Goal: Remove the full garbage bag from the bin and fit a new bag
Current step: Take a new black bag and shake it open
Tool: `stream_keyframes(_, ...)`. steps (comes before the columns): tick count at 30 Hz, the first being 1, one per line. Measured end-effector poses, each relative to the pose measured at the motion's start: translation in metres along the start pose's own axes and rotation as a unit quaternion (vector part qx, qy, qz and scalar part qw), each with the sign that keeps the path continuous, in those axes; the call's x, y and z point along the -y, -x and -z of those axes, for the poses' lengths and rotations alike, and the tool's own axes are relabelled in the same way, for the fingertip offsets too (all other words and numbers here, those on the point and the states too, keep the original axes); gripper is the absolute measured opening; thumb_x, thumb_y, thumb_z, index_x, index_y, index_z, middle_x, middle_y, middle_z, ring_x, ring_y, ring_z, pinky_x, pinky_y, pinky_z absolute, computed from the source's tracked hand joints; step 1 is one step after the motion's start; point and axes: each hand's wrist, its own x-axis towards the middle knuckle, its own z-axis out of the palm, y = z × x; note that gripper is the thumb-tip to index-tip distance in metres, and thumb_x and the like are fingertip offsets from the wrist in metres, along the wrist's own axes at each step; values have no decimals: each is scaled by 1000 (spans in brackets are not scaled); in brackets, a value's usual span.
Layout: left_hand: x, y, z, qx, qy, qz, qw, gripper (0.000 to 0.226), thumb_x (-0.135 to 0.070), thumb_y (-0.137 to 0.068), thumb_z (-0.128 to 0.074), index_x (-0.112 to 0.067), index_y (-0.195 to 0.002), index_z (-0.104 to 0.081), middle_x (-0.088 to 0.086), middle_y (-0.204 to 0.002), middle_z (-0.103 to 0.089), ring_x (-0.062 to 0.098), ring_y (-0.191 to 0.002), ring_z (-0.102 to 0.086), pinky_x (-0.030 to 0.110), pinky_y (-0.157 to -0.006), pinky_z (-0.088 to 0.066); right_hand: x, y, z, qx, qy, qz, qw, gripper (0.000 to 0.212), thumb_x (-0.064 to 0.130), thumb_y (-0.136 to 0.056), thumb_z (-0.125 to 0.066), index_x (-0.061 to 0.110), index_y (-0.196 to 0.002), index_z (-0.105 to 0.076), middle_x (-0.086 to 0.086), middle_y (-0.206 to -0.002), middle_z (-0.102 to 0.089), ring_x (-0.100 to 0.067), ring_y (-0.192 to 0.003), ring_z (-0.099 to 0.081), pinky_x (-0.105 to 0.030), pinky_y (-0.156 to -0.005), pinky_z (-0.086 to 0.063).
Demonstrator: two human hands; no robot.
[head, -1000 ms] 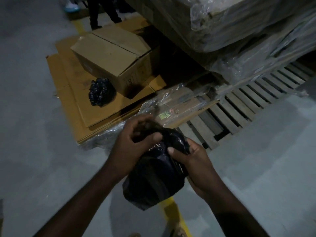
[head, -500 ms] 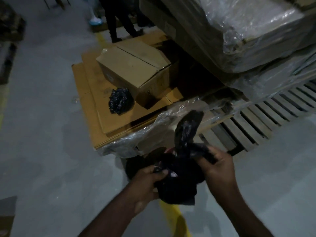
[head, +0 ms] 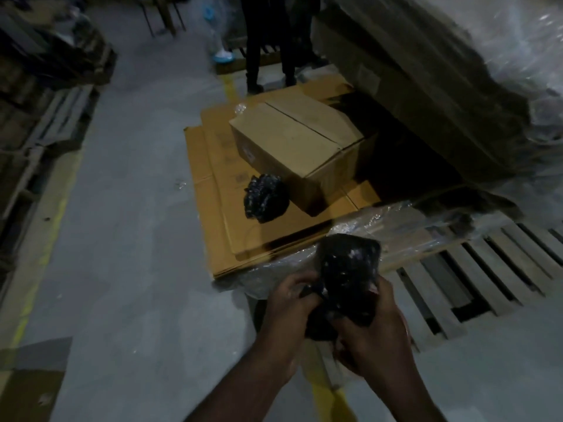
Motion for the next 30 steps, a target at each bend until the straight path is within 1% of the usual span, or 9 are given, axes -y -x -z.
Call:
stream_keyframes(2,-5,-6,2,17,-44,-11,999,21,-17,-83,-74,-31,-97,-80,6,-102,-82,29,-92,-80,47,-70,-66,-1,-12,-9,47,32,-30,998,52,47,-63,-75,24,-110,-71,3,-82,-77,-23,-73,-75,-49,-67,-63)
stream_keyframes(7,-11,-34,17,60,-69,-9,996,21,-27,-82,-72,-24,-101,-79,14,-103,-81,37,-99,-78,65,-85,-62,-13,-45,-32,1,40,-28,999,26,17,-75,-77,27,-99,-74,1,-87,-79,-23,-82,-78,-53,-73,-64)
stream_keyframes(11,-11,-74,38,40,-105,-59,992,30,-18,-94,-71,-39,-114,-73,-10,-116,-76,0,-96,-74,19,-67,-61,-10,-92,-38,-45,-64,-39,996,12,10,-86,-78,21,-92,-78,-5,-86,-81,-27,-82,-79,-59,-77,-63)
stream_keyframes(16,-14,-139,72,-58,-210,-142,966,31,-4,-99,-64,-31,-110,-75,-11,-120,-72,-7,-93,-65,8,-61,-51,-13,-188,1,-69,-246,-146,956,34,18,-97,-70,8,-129,-66,-12,-126,-73,-33,-121,-68,-50,-96,-59)
stream_keyframes(20,-17,-179,86,-141,-282,-194,929,26,1,-96,-63,-17,-109,-76,2,-120,-72,6,-76,-63,17,-59,-49,-8,-230,19,-95,-392,-147,903,41,12,-103,-62,5,-143,-55,-19,-137,-66,-35,-122,-68,-36,-68,-66)
stream_keyframes(23,-31,-197,83,-170,-309,-204,913,24,-8,-99,-65,-16,-120,-73,4,-129,-67,20,-109,-67,26,-83,-55,-2,-239,25,-105,-467,-162,863,40,10,-101,-63,5,-141,-58,-20,-134,-67,-27,-109,-71,-33,-71,-65)
stream_keyframes(25,-38,-194,67,-139,-270,-183,935,34,-28,-100,-69,-19,-133,-67,3,-134,-65,23,-119,-65,39,-93,-58,2,-229,25,-72,-528,-191,824,44,7,-92,-65,4,-136,-62,-18,-126,-70,-23,-94,-76,-31,-68,-64)
stream_keyframes(27,-39,-169,41,-35,-141,-99,984,65,-60,-93,-68,-35,-150,-50,-11,-141,-57,20,-123,-61,41,-84,-62,4,-208,17,-42,-574,-200,793,45,8,-83,-65,2,-128,-63,-16,-119,-71,-24,-87,-77,-33,-67,-64)
stream_keyframes(30,-30,-133,3,117,1,6,993,91,-91,-70,-66,-66,-150,-30,-31,-126,-50,18,-123,-58,41,-81,-64,-5,-160,-16,6,-354,-198,914,20,12,-103,-52,7,-117,-66,-16,-111,-69,-27,-90,-72,-34,-71,-62)
